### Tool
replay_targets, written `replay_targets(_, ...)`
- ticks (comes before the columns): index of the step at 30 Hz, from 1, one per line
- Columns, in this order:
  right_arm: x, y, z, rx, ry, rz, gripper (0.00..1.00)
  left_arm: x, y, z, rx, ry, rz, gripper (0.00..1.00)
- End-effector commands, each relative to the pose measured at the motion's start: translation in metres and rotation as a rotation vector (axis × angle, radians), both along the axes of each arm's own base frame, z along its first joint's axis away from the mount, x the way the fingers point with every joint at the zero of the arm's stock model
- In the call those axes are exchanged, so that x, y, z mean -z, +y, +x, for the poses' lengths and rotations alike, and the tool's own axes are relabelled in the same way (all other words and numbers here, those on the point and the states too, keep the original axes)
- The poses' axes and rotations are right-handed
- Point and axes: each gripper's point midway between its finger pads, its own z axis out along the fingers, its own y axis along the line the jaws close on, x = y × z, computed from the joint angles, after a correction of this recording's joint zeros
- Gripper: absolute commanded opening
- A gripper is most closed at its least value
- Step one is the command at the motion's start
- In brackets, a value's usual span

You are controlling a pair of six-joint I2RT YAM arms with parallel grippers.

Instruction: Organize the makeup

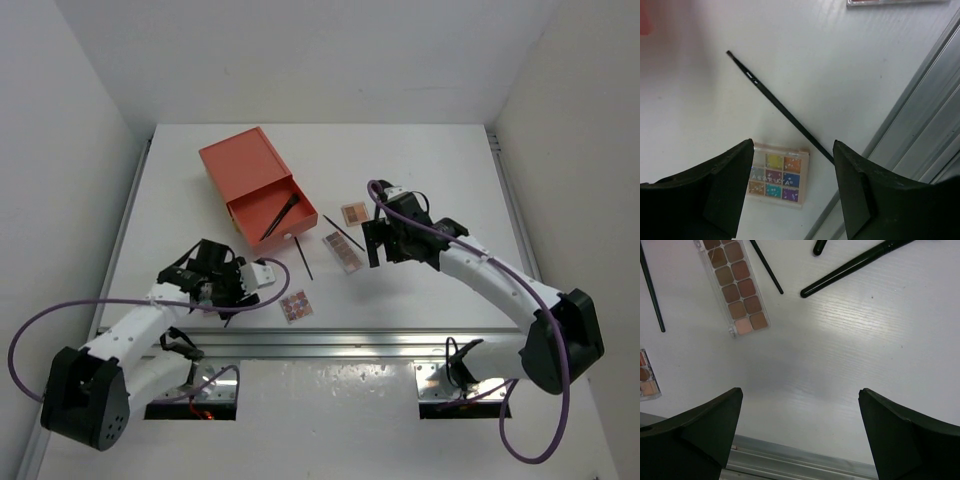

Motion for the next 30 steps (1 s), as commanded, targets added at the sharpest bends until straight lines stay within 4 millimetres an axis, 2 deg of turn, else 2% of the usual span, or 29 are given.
replay_targets(1, -0.008, -0.006, -0.001, 0.031, -0.027, -0.008, 1.00, 0.010, -0.008, 0.015, 0.068, -0.026, -0.008, 0.71)
replay_targets(4, -0.011, -0.004, 0.002, 0.026, -0.033, -0.014, 1.00, 0.011, -0.016, 0.020, 0.063, -0.003, -0.042, 0.71)
replay_targets(7, -0.013, -0.003, 0.005, 0.022, -0.032, -0.017, 1.00, 0.022, -0.018, 0.025, 0.064, 0.009, -0.041, 0.71)
replay_targets(10, -0.015, -0.003, 0.007, 0.019, -0.036, -0.025, 1.00, 0.038, -0.004, 0.025, -0.005, 0.018, 0.021, 0.68)
replay_targets(14, -0.015, -0.005, 0.008, 0.012, -0.042, -0.045, 1.00, 0.049, 0.008, 0.027, -0.047, 0.030, 0.069, 0.63)
replay_targets(17, -0.016, -0.005, 0.010, 0.007, -0.047, -0.054, 1.00, 0.054, 0.008, 0.024, -0.046, 0.051, 0.075, 0.54)
replay_targets(21, -0.017, -0.004, 0.013, 0.004, -0.045, -0.060, 1.00, 0.059, 0.005, 0.018, -0.032, 0.088, 0.059, 0.33)
replay_targets(22, -0.016, -0.005, 0.013, 0.004, -0.038, -0.067, 1.00, 0.059, 0.005, 0.018, -0.032, 0.088, 0.059, 0.23)
replay_targets(24, -0.018, -0.005, 0.014, 0.002, -0.043, -0.068, 1.00, 0.061, 0.006, 0.012, -0.032, 0.111, 0.066, 0.15)
replay_targets(25, -0.019, -0.005, 0.015, 0.000, -0.047, -0.070, 1.00, 0.061, 0.008, 0.011, -0.029, 0.120, 0.064, 0.08)
replay_targets(28, -0.019, -0.005, 0.016, -0.002, -0.050, -0.074, 1.00, 0.060, 0.007, 0.007, -0.025, 0.140, 0.061, 0.00)
replay_targets(30, -0.019, -0.004, 0.017, -0.002, -0.052, -0.074, 1.00, 0.054, 0.006, 0.004, -0.020, 0.144, 0.052, 0.00)
